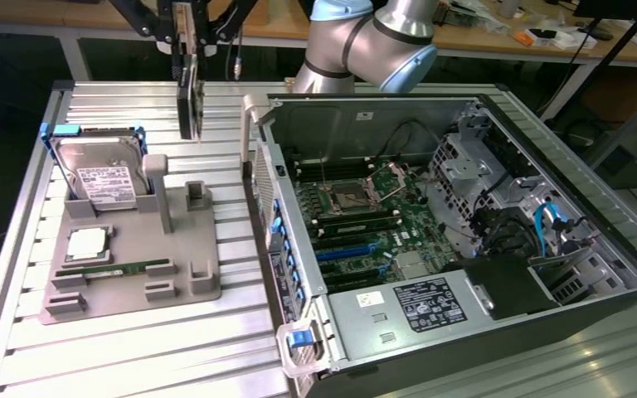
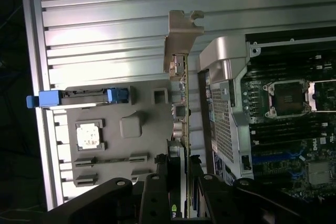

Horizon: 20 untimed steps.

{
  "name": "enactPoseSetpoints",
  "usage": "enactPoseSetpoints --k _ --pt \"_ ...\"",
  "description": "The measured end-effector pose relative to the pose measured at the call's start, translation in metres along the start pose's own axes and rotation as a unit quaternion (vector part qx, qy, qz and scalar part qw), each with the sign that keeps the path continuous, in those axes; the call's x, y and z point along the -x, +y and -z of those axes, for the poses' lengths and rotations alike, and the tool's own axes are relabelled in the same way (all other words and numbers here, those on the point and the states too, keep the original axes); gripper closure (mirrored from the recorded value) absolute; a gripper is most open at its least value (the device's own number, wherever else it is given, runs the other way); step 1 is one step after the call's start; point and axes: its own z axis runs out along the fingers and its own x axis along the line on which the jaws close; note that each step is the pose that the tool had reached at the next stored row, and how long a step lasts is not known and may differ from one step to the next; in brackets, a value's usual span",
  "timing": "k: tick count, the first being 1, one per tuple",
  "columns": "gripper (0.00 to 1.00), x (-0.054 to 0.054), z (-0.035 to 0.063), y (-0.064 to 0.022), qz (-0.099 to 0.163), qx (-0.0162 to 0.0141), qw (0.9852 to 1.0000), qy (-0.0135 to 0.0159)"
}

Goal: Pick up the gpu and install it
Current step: 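Pick up the gpu and move the gpu toward the slot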

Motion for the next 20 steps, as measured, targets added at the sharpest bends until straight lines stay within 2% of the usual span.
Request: enactPoseSetpoints --k 4,9,20 --pt "0.73 0.0 0.008 0.0006 0.0 -0.0001 1.0 -0.0002" --pt "0.73 0.002 0.0082 0.0009 0.0 -0.0002 1.0 0.0001" --pt "0.73 0.02 0.0072 0.0025 0.0 -0.0002 1.0 -0.0001"
